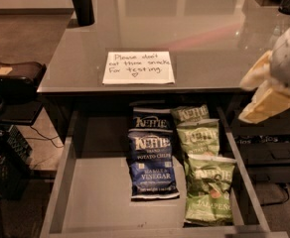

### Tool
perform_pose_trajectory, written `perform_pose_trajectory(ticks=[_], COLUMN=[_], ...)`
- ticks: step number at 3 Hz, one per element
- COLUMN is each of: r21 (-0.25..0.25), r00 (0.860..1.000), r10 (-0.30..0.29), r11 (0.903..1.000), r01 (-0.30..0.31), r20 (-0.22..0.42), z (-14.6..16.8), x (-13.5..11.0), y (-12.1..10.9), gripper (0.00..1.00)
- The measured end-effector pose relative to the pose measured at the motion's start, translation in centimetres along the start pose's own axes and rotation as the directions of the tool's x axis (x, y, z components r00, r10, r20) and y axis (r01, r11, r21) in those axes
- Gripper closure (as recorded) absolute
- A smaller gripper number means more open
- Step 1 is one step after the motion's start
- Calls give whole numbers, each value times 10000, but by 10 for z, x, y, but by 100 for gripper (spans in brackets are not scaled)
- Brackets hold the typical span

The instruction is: Pick blue chip bag from top drawer and place on counter

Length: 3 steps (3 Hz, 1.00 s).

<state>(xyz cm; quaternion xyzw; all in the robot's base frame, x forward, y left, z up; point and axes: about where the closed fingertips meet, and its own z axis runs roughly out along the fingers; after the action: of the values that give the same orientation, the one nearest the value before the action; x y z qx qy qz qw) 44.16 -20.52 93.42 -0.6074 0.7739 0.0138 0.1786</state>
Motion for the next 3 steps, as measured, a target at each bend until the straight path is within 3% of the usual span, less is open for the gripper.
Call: perform_pose_trajectory(ticks=[1,2,3], r21=[-814,-2226,-2444], r00=[9962,9901,9896], r10=[68,31,39], r11=[9967,9745,9692], r01=[3,285,317], r20=[864,1404,1439], z=[67,136,148], x=[-2,-8,-4], y=[12,37,41], gripper=[66,88,100])
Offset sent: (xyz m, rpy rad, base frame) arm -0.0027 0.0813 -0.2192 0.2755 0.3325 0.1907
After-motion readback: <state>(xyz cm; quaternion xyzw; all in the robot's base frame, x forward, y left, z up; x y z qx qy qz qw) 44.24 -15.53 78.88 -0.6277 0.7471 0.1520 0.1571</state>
